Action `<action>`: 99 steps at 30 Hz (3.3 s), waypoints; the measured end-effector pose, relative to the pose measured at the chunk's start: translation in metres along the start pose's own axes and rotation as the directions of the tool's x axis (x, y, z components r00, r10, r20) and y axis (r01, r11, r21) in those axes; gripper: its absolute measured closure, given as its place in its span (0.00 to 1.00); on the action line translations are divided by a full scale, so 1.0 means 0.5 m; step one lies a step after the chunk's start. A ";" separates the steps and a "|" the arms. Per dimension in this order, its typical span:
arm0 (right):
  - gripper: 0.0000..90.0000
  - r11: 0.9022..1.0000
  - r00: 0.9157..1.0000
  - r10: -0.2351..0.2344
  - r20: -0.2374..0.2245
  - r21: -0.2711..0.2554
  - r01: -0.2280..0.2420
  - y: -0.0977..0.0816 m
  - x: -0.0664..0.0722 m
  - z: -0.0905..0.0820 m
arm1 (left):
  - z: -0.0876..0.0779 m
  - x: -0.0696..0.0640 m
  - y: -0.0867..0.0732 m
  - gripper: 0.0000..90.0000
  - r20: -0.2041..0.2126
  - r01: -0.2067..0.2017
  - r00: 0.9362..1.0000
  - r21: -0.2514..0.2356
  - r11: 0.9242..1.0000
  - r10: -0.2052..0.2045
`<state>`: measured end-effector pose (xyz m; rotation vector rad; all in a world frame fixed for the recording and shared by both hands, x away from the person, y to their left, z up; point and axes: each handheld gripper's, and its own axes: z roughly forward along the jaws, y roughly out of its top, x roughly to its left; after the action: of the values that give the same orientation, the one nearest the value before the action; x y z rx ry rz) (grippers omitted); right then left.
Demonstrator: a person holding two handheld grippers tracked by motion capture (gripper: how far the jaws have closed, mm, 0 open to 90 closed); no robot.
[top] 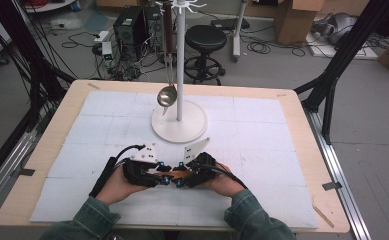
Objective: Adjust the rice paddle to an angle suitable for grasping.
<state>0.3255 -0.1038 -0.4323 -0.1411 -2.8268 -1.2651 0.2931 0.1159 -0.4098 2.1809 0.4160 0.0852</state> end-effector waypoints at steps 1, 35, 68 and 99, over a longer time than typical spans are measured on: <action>0.64 1.000 1.000 -0.001 -0.001 0.003 0.001 0.000 0.001 0.001 | -0.001 0.001 0.000 0.73 0.000 -0.003 1.000 0.003 1.000 0.003; 0.74 0.972 0.976 0.214 0.029 -0.103 -0.210 -0.015 -0.036 -0.042 | -0.044 0.012 -0.014 0.77 -0.040 0.013 0.999 -0.075 0.997 -0.016; 0.76 0.888 0.949 0.312 0.032 -0.366 -0.280 0.022 -0.052 -0.121 | -0.047 0.015 -0.017 0.67 -0.055 0.028 0.998 -0.081 0.996 -0.033; 0.80 0.878 0.941 0.330 0.075 -0.390 -0.277 0.005 -0.050 -0.164 | -0.050 0.015 -0.018 0.63 -0.053 0.029 0.998 -0.080 0.996 -0.033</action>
<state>0.3508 -0.1653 -0.3777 -0.6850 -2.4870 -1.7508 0.2926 0.1426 -0.4025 2.0971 0.4696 0.1422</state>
